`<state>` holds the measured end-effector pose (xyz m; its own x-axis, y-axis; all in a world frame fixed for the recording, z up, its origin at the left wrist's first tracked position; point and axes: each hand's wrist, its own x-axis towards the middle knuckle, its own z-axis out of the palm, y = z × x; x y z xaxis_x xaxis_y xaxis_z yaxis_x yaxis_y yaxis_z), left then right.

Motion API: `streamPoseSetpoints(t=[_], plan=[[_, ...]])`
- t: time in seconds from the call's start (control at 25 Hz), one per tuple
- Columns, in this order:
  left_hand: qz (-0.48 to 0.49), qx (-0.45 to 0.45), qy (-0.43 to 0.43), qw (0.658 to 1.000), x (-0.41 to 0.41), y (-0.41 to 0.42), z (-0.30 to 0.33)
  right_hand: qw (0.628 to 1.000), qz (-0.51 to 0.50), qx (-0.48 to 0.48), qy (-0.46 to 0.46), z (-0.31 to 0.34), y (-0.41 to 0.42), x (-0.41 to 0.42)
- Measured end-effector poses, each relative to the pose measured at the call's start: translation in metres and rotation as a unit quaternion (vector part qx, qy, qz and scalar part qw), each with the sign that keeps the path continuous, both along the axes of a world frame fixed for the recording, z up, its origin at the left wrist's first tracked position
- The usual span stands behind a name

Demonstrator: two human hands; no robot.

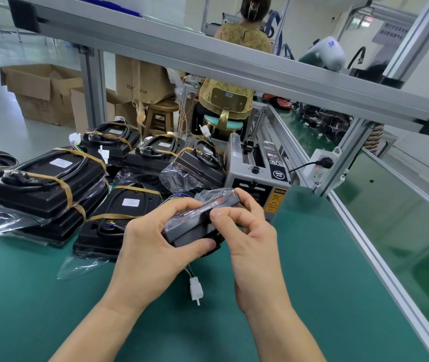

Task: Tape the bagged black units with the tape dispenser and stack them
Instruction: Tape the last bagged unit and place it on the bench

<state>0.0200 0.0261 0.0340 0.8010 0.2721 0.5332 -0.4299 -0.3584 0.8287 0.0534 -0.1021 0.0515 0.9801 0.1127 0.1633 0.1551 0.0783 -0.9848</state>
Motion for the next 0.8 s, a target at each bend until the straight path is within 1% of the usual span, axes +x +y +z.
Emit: streamPoseSetpoints(t=[0.4,0.8], plan=[[-0.001,-0.002,0.001,1.0,-0.0007,-0.001,0.0014,0.998,-0.034,-0.043,-0.042,-0.0041,0.0027,-0.0008],[-0.001,0.001,-0.006,1.0,0.0,-0.0012,0.0025,0.987,-0.087,-0.103,-0.084,-0.0039,0.0072,-0.0049]])
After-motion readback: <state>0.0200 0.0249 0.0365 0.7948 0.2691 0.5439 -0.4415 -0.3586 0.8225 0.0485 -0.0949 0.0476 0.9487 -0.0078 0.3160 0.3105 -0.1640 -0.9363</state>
